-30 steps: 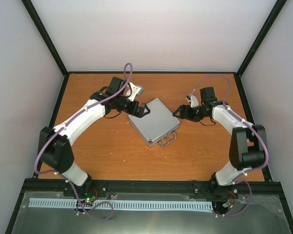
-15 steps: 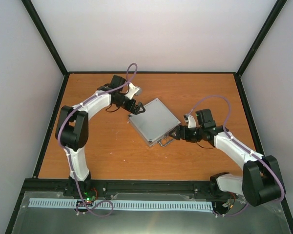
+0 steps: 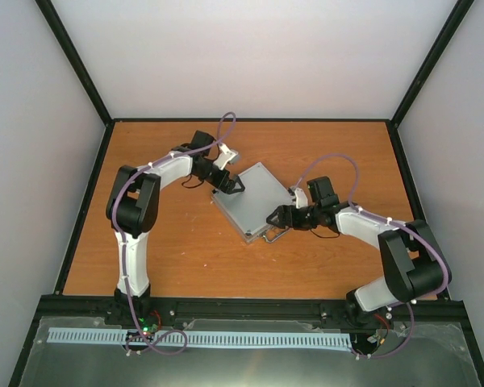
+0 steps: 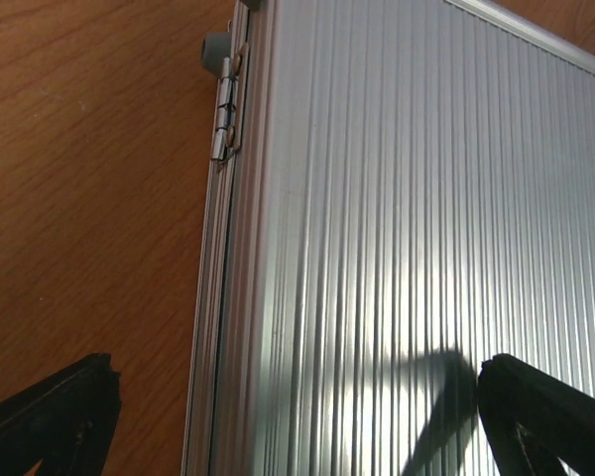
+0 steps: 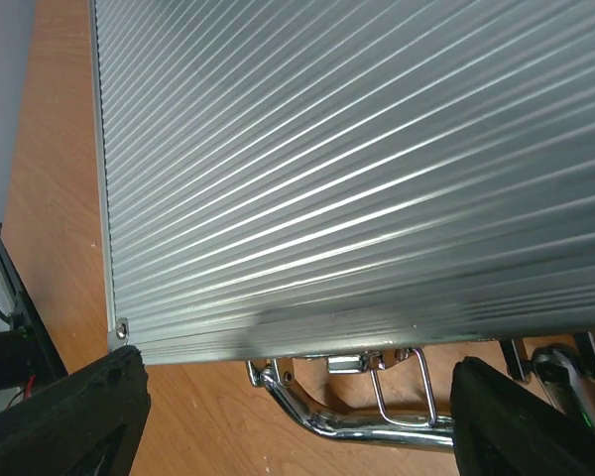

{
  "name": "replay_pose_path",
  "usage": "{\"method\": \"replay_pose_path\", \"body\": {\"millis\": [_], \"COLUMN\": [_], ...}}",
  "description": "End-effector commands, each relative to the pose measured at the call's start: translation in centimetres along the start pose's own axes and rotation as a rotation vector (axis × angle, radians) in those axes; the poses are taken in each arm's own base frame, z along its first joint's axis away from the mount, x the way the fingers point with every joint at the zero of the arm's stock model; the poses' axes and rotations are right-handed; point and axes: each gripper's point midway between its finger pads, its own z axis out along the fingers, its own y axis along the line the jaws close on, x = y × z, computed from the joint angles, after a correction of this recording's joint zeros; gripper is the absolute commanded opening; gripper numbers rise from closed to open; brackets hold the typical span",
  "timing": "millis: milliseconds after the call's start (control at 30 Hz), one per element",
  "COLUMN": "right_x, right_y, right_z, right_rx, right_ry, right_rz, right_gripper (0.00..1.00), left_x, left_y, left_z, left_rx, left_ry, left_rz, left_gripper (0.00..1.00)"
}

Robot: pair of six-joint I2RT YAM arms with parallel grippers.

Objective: Pack up texas hold em set

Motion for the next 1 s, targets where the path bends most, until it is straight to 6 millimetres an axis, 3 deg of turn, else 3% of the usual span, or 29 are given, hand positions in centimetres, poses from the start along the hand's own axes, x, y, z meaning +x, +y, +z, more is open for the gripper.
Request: {"method": "replay_pose_path", "body": {"millis": [0,567,967], "right_x": [-0.5,3.4,3.7], "right_y": [0.6,-2.1,-1.0], "right_z": [0.5,1.7,2.6], "right_rx": [-0.022,0.035,-0.046], "right_ry": [-0.020,0.070,0.164], "right_rz": [-0.071,-0.049,-0.033], "right_gripper": [0.83,0.82,0.82], "left_x": [-0.4,2.6,3.0], "left_y": [-0.4,0.3,0.0], "left_z": [0.1,1.1,0.9], "left_rx": [0.017,-0.013,-0.021], "left_ry": [-0.037,-0.009,-0.019], "left_rz": [0.075,0.049,0.031], "left_gripper": [1.00,0.93,0.92]}}
